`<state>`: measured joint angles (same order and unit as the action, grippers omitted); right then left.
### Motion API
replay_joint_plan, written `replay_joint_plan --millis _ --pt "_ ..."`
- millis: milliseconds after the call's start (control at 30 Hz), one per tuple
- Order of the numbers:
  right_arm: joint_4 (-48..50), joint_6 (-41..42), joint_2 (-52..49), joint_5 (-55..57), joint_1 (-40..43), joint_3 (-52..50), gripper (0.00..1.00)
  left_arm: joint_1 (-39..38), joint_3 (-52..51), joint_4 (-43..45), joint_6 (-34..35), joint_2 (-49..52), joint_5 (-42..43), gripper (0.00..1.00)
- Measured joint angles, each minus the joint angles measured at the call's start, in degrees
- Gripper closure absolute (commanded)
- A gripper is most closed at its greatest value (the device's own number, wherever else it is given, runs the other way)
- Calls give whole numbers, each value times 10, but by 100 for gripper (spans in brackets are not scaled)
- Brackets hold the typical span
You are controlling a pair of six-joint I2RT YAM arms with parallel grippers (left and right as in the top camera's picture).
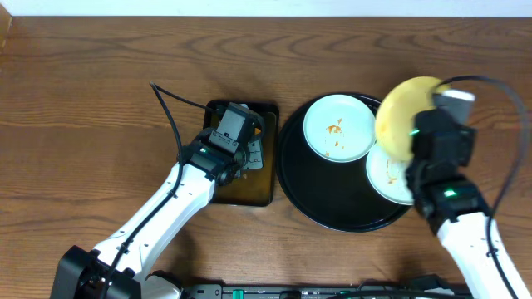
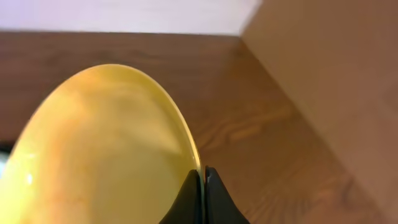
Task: Clean dirty plates on tray and stack at the side
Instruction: 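Lift the yellow plate with the right gripper and carry it right, then set the yellow plate down right of the round tray and release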
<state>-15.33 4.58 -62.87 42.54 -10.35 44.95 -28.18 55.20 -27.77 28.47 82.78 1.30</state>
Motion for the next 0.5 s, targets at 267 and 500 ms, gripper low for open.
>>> replay_joint_plan --millis 267,500 --pt "11 106 -36 -121 229 1 99 0 0 -5 0 0 0 92" --pt "2 140 -93 -154 350 1 99 0 0 -8 0 0 0 92"
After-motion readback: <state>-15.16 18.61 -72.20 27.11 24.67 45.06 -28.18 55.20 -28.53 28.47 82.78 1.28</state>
